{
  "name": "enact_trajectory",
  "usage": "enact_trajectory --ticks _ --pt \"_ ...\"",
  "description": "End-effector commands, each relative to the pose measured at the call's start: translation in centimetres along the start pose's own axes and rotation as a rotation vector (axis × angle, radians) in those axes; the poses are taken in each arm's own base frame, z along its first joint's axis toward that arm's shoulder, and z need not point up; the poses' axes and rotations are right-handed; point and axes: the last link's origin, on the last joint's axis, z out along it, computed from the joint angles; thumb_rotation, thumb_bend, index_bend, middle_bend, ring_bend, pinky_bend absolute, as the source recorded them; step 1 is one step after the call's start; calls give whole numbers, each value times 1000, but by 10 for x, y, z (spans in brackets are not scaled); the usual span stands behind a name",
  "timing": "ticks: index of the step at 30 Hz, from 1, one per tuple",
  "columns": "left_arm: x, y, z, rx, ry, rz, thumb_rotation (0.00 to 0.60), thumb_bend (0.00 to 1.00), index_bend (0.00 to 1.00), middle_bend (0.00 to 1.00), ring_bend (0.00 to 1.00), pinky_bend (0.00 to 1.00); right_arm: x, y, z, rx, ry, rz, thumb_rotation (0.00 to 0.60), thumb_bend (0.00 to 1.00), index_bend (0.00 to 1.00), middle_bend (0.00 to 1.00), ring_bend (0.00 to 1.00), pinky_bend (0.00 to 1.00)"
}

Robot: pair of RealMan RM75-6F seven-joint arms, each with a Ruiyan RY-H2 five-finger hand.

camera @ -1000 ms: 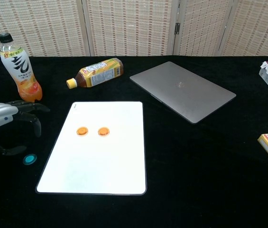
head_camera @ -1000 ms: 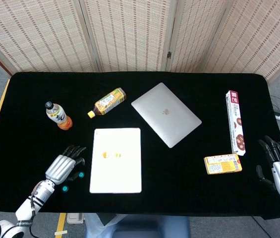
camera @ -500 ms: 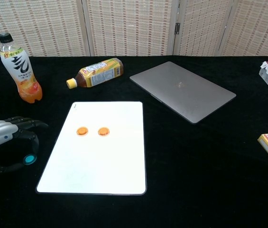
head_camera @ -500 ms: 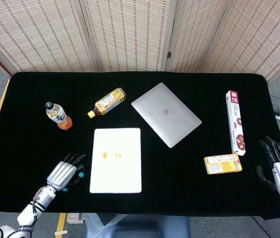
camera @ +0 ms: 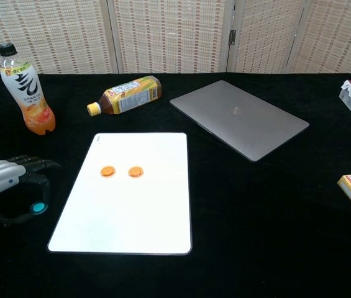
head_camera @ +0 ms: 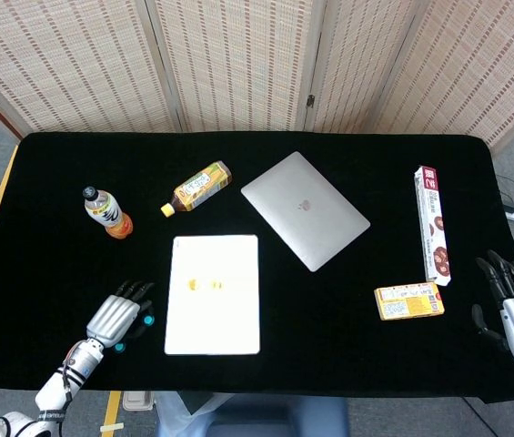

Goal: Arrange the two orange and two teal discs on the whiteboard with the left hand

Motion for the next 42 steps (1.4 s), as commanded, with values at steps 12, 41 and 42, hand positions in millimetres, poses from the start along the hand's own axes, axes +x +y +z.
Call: enact_trajectory --ticks 12,41,42 --pt "1 -3 1 7 4 8 600 418 515 106 0 0 0 -2 0 2 0 -4 600 579 0 0 0 0" --pt "37 89 49 -247 57 45 600 418 520 106 0 0 0 6 -5 -26 2 4 600 579 0 0 0 0" --pt "36 90 50 -246 53 49 600 418 520 106 0 0 0 6 -5 -27 3 4 600 578 0 0 0 0"
